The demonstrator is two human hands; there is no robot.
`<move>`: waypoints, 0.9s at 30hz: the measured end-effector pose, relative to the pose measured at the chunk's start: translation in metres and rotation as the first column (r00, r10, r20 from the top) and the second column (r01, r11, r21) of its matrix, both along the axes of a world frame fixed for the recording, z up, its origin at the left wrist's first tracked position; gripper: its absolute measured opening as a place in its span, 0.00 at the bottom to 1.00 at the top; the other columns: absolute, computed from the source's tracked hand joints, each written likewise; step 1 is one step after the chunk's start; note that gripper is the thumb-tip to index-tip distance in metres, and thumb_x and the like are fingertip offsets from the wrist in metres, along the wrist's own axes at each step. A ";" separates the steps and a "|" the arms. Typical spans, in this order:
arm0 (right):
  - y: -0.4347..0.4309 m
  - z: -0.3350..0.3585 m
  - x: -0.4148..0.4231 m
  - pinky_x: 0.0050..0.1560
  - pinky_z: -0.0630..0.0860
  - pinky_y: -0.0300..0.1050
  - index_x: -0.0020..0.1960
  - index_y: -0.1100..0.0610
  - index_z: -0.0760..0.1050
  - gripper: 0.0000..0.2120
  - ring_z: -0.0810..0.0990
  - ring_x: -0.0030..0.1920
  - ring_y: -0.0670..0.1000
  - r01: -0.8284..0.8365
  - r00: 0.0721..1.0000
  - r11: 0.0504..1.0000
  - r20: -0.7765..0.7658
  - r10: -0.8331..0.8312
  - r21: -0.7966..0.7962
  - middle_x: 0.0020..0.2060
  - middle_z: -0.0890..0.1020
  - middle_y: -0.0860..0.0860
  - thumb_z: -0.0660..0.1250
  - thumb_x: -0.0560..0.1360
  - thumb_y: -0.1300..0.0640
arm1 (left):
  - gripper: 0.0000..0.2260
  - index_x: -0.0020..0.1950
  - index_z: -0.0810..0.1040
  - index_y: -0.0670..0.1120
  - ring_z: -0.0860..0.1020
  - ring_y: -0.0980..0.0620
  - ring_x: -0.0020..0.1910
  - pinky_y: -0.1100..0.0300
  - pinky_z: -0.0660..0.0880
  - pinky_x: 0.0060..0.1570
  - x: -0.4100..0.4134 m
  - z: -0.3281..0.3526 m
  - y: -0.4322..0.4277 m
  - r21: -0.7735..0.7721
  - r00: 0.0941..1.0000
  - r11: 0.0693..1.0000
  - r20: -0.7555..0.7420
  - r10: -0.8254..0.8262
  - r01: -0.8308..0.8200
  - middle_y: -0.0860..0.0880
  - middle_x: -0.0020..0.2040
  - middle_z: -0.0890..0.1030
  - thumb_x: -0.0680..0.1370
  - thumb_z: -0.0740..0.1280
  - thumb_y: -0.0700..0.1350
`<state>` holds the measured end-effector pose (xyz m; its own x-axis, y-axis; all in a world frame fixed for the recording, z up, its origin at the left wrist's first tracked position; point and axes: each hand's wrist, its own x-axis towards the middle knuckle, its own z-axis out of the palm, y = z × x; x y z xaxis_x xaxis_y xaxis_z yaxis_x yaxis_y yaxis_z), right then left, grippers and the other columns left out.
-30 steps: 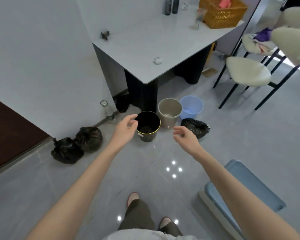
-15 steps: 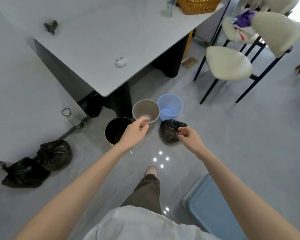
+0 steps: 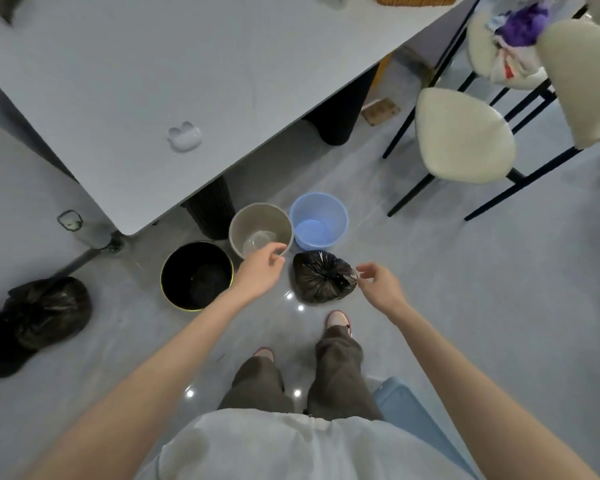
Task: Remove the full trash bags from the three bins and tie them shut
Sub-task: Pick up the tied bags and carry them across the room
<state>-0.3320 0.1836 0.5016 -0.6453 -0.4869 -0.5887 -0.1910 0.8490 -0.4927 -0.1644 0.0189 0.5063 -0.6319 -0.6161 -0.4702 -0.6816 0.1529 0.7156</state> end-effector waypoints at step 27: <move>-0.061 -0.352 -0.156 0.63 0.71 0.47 0.66 0.53 0.72 0.20 0.73 0.63 0.56 -0.487 0.872 0.851 0.168 0.460 0.195 0.64 0.74 0.53 0.61 0.74 0.60 | 0.19 0.72 0.66 0.50 0.72 0.46 0.64 0.52 0.69 0.64 -0.168 -0.340 0.045 0.099 0.922 0.940 0.251 0.295 -0.327 0.44 0.65 0.73 0.81 0.56 0.45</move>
